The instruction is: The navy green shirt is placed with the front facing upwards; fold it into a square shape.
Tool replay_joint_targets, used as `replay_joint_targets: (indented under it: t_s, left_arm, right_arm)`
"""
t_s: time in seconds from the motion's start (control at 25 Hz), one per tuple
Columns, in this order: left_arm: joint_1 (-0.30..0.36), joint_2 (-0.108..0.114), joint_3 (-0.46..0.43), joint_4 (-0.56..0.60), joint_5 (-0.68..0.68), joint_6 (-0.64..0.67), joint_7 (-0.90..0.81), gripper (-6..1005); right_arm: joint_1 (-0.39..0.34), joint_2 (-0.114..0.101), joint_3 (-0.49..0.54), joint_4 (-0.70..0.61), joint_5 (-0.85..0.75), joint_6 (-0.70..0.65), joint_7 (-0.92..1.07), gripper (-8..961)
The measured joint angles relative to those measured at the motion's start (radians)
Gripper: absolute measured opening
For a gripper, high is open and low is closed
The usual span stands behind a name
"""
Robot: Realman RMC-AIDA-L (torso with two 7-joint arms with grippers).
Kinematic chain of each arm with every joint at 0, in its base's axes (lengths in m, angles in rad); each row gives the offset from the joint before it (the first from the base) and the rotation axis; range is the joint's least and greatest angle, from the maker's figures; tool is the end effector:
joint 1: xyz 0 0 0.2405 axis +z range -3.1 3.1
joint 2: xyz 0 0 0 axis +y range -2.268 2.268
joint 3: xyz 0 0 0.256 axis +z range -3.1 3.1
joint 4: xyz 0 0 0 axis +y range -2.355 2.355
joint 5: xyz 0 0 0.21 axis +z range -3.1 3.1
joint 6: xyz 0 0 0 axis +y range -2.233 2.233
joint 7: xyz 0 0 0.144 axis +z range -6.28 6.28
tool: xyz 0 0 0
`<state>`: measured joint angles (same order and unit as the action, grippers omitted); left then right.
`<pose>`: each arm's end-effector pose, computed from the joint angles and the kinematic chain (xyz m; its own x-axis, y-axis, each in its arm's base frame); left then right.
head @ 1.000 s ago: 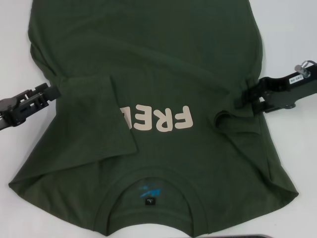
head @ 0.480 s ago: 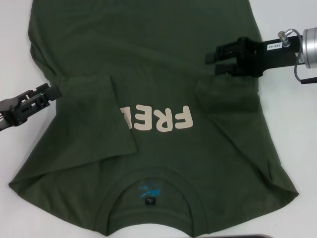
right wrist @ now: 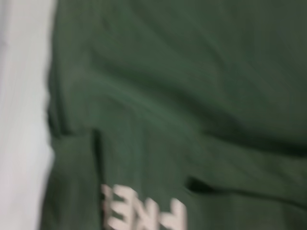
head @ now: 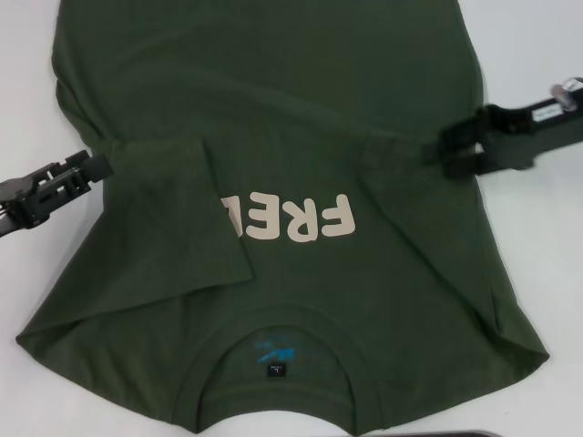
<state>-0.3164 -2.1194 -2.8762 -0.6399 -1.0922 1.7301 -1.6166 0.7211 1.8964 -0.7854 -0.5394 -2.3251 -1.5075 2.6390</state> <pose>-0.3302 0.2526 0.0288 0.3073 0.5761 0.7574 0.8426 -0.5347 0.0649 0.2769 0.3685 0.0310 0.0250 -0.9877 -0.1545 -0.9996 -0.0263 0.0062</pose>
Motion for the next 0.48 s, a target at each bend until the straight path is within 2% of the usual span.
replay_joint_targets:
  t_s: [0.12, 0.2, 0.4, 0.48]
  left_arm:
    - [-0.001, 0.001, 0.0, 0.0, 0.0, 0.0, 0.0, 553]
    - [-0.003, 0.001, 0.0, 0.0, 0.0, -0.001, 0.0, 553]
    - [-0.004, -0.002, 0.0, 0.0, 0.0, -0.007, 0.0, 553]
    - [-0.005, -0.002, 0.0, 0.0, 0.0, -0.009, 0.0, 554]
  right_arm:
    - [0.004, -0.025, 0.0, -0.018, -0.063, -0.045, 0.024, 500]
    - [-0.001, -0.033, 0.004, -0.051, -0.073, -0.063, 0.026, 501]
    - [-0.007, -0.033, -0.001, -0.095, -0.095, -0.071, 0.02, 502]
    - [0.0, -0.027, -0.003, -0.095, -0.131, -0.069, 0.01, 502]
